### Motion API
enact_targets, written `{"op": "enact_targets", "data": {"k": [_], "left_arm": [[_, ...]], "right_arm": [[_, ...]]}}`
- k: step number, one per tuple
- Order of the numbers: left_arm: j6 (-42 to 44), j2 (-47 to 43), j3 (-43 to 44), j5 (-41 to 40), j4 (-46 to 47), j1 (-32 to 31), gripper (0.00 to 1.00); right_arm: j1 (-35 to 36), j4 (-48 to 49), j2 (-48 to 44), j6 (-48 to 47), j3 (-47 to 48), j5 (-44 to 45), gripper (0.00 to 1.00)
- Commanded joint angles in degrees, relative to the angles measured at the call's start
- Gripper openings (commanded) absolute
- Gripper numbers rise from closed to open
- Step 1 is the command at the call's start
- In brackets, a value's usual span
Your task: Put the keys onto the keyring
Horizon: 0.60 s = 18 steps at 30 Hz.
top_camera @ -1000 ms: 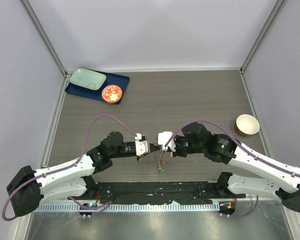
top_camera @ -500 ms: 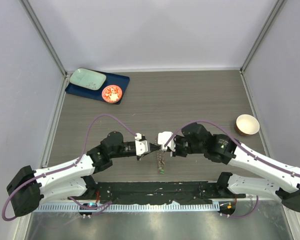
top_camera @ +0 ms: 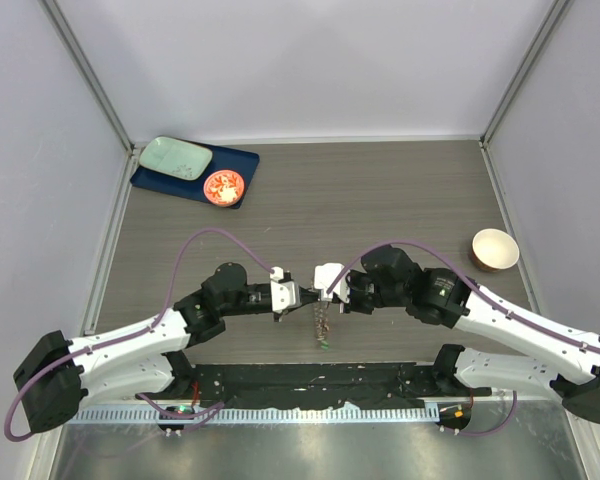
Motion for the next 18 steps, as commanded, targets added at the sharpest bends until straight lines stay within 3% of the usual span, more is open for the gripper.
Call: {"op": "enact_targets", "data": {"k": [1,18], "left_arm": [[0.0,0.0,2.9,1.0,4.5,-0.2,0.0],[0.1,-1.1,2.2,-1.3,4.5,-0.2,0.0]], "right_arm": [[0.4,1.8,-0.2,-0.4,0.4,-0.2,0.01],[0.4,1.9,-0.5,-0.4,0.0,-0.6,0.01]]}}
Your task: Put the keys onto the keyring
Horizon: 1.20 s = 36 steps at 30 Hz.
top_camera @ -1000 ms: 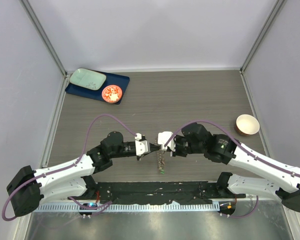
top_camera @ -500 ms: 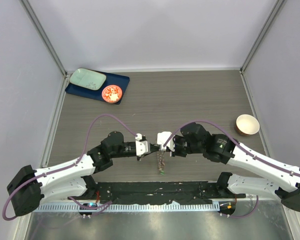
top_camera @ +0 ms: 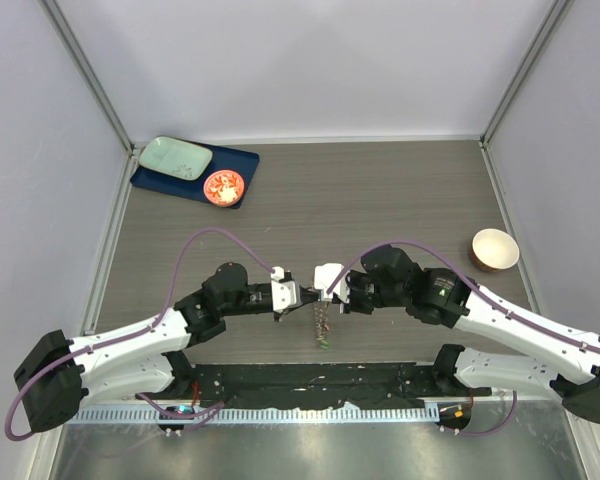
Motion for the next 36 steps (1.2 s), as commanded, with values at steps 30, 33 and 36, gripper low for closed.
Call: {"op": "enact_targets", "data": {"k": [30,33,36], "left_arm": [[0.0,-0.3,2.6,1.0,4.5,-0.2,0.0],[0.0,0.0,2.7,1.3,4.5,-0.2,0.0],[0.0,0.0,2.8,1.3,4.5,-0.2,0.0]], "right_arm": [[0.5,2.2,-0.9,-0.2,0.1,0.7,0.01],[0.5,2.4,-0.9,-0.2,0.1,0.6,0.01],[0.5,2.3,-0.9,-0.2,0.1,0.5,0.01]]}}
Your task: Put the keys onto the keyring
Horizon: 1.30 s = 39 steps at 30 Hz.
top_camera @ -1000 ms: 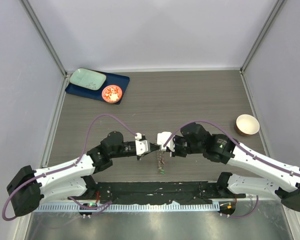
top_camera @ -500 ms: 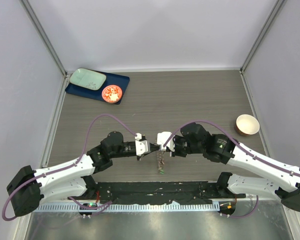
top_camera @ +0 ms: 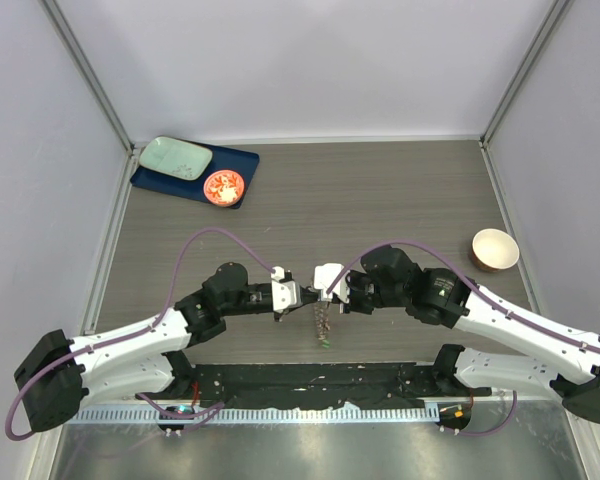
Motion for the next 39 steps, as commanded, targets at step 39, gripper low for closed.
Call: {"op": "enact_targets", "data": {"k": [39], "left_arm": [[1.5,-0.6,3.6,-0.1,0.7,-0.2,0.0]], "right_arm": [[0.5,1.5,-2.2,-0.7,0.0,-0.2,0.01]]}}
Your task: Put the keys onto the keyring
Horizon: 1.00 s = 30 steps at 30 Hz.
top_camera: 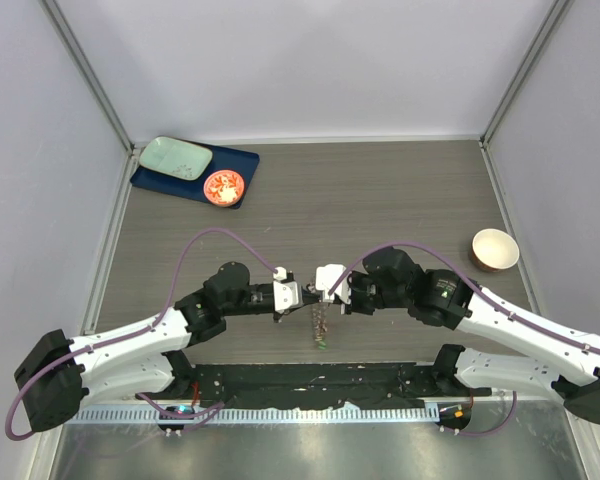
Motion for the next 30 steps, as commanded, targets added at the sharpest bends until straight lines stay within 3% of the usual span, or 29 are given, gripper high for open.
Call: {"op": "enact_targets", "data": {"k": [1,30], "left_arm": [[0.9,-0.6,3.1,0.1,3.5,-0.1,0.0],[-0.5,0.6,3.1,1.6,6.1,-0.1,0.0]], "right_arm": [[0.5,1.7,-1.3,-0.6,0.3,-0.6,0.01],[0.6,2.0,-0.5,-0.7,0.4,-2.0,0.01]]}}
